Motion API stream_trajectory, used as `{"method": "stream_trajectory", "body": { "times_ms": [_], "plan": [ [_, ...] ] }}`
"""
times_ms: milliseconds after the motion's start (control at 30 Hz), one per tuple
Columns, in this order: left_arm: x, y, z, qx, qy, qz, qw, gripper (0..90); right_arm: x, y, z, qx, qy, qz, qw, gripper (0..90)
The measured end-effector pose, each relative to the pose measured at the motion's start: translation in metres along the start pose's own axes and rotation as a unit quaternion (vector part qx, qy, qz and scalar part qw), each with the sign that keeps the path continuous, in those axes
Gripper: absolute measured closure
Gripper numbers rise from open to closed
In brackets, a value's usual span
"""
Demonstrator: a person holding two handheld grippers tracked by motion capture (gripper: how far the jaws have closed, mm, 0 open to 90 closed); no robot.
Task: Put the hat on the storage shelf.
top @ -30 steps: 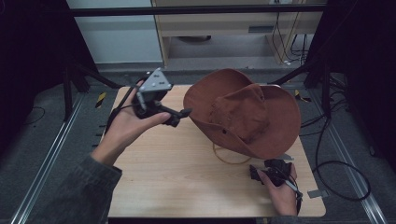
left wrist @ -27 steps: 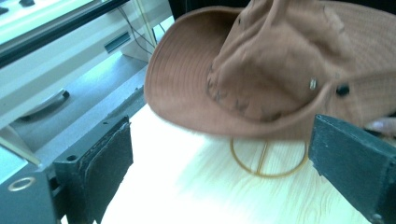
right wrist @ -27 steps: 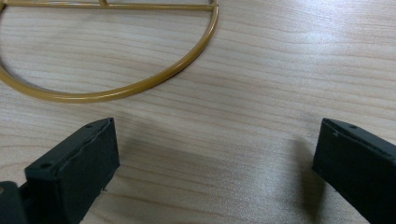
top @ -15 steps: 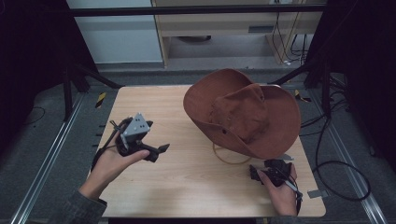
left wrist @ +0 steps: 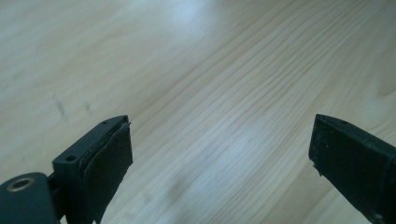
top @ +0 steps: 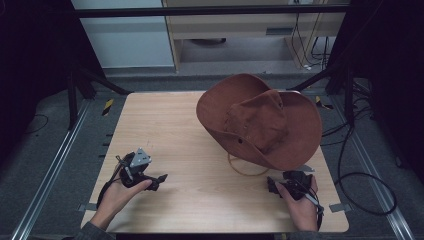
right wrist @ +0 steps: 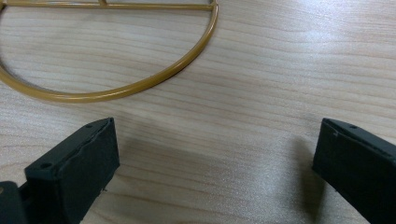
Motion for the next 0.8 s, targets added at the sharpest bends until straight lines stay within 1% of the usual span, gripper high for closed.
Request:
{"method": "stream_trajectory", "body": {
  "times_ms": [67, 133, 167, 333, 433, 500, 567, 633, 667, 700, 800],
  "plan": [
    [0.012, 0.005, 0.006, -0.007, 0.009, -0.004, 0.9999, 5.6, 0.000, 0.000, 0.000, 0.000, 0.000, 0.000, 1.0000, 0.4],
    [0.023, 0.007, 0.011, -0.006, 0.015, -0.020, 0.9997, 5.6, 0.000, 0.000, 0.000, 0.001, 0.000, 0.001, 1.0000, 0.4],
    [0.028, 0.008, 0.013, -0.003, 0.019, -0.022, 0.9996, 5.6, 0.000, 0.000, 0.000, 0.001, 0.000, 0.000, 1.0000, 0.4],
    [0.033, 0.008, 0.015, 0.000, 0.024, -0.021, 0.9995, 5.0, 0.000, 0.000, 0.000, 0.001, 0.000, 0.000, 1.0000, 0.4],
    [0.038, 0.009, 0.019, -0.005, 0.033, -0.017, 0.9993, 4.8, 0.000, 0.000, 0.000, 0.000, 0.000, 0.000, 1.0000, 0.4],
    [0.039, 0.010, 0.020, -0.010, 0.037, -0.013, 0.9992, 2.8, 0.000, 0.000, 0.000, 0.003, 0.000, -0.002, 1.0000, 0.4],
    [0.040, 0.012, 0.022, -0.004, 0.039, -0.021, 0.9990, 2.0, 0.000, 0.000, 0.000, 0.001, 0.000, 0.001, 1.0000, 0.4],
    [0.042, 0.015, 0.024, 0.005, 0.044, -0.037, 0.9984, 0.0, 0.000, 0.000, 0.000, 0.001, 0.000, 0.001, 1.0000, 0.4],
    [0.044, 0.016, 0.025, 0.010, 0.034, -0.043, 0.9984, 0.0, 0.000, 0.000, 0.000, 0.001, 0.000, 0.000, 1.0000, 0.4],
    [0.045, 0.016, 0.026, 0.012, 0.029, -0.044, 0.9986, 0.0, 0.000, 0.000, 0.000, 0.001, 0.000, 0.000, 1.0000, 0.4],
    [0.045, 0.016, 0.026, 0.012, 0.027, -0.044, 0.9986, 0.0, 0.000, 0.000, 0.000, 0.000, 0.000, 0.000, 1.0000, 0.4]
  ]
}}
Point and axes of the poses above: each handheld gripper's, and its own axes: z roughly forward along the jaws, x roughly out of its underside, y roughly to its left, the point moved 3 cm from there along z, roughly forward along the jaws, and after that the axes turned 13 degrees about -x, right-handed, at the moved point
